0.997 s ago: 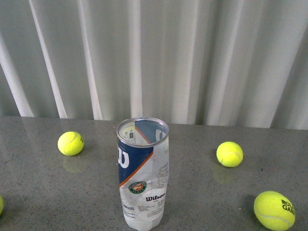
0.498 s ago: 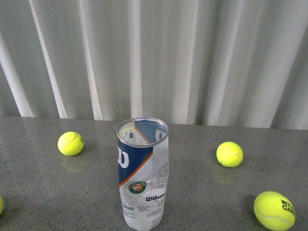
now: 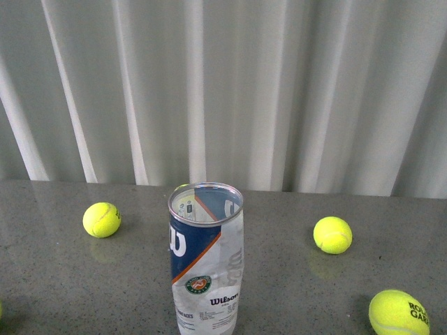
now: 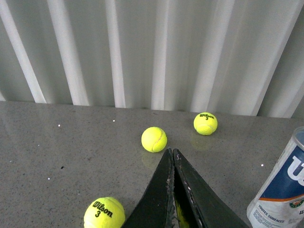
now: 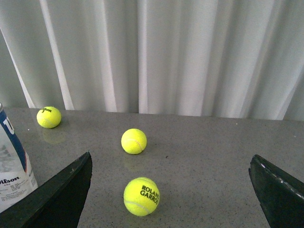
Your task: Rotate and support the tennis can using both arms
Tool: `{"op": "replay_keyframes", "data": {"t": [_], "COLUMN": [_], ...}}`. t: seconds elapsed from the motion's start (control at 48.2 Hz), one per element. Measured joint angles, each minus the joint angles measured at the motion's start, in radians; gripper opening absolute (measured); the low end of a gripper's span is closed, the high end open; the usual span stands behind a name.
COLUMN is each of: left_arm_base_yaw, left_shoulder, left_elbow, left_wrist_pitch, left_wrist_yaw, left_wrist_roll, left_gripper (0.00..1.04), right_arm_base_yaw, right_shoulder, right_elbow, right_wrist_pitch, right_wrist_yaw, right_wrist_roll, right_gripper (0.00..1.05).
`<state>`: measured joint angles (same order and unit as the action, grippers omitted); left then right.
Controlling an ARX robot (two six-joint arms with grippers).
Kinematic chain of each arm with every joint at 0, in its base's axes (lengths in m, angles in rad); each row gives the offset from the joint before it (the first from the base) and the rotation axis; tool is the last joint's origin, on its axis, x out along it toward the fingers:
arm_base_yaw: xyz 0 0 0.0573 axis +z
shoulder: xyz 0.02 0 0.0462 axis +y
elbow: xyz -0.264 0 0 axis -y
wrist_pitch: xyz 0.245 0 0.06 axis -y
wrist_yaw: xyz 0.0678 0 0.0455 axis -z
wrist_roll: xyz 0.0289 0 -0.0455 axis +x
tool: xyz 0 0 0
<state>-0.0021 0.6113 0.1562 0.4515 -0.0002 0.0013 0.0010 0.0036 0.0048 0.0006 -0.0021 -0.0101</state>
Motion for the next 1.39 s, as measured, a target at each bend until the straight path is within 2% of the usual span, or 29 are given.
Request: {"op": "replay_keyframes", "data": {"t": [0.623, 1.204, 1.329, 1.391], "left_arm_base_yaw": [0.000, 0.000, 0.000, 0.000], "left_shoulder": [-0.282, -0.434, -0.559, -0.600], "left_elbow": [-0.131, -0.132, -0.132, -0.132], "left_wrist_pitch": [-0.138, -0.271, -0.431, -0.445], "left_wrist_yaw": [0.000, 0.000, 0.000, 0.000], "left_wrist_roll": [-0.001, -0.003, -0.003, -0.003], "left_gripper": [0.04, 0.04, 0.04, 0.04], "right_arm_base_yaw": [0.000, 0.000, 0.000, 0.000], "right_shoulder": [0.000, 0.000, 0.000, 0.000], "right_elbow": [0.000, 0.000, 0.000, 0.000], "right_wrist_pitch": [0.000, 0.000, 0.000, 0.000], "right_wrist_yaw": [0.000, 0.000, 0.000, 0.000], "right_wrist_roll": [0.000, 0.000, 0.000, 0.000], "right_gripper": [0.98, 0.98, 0.98, 0.98]}}
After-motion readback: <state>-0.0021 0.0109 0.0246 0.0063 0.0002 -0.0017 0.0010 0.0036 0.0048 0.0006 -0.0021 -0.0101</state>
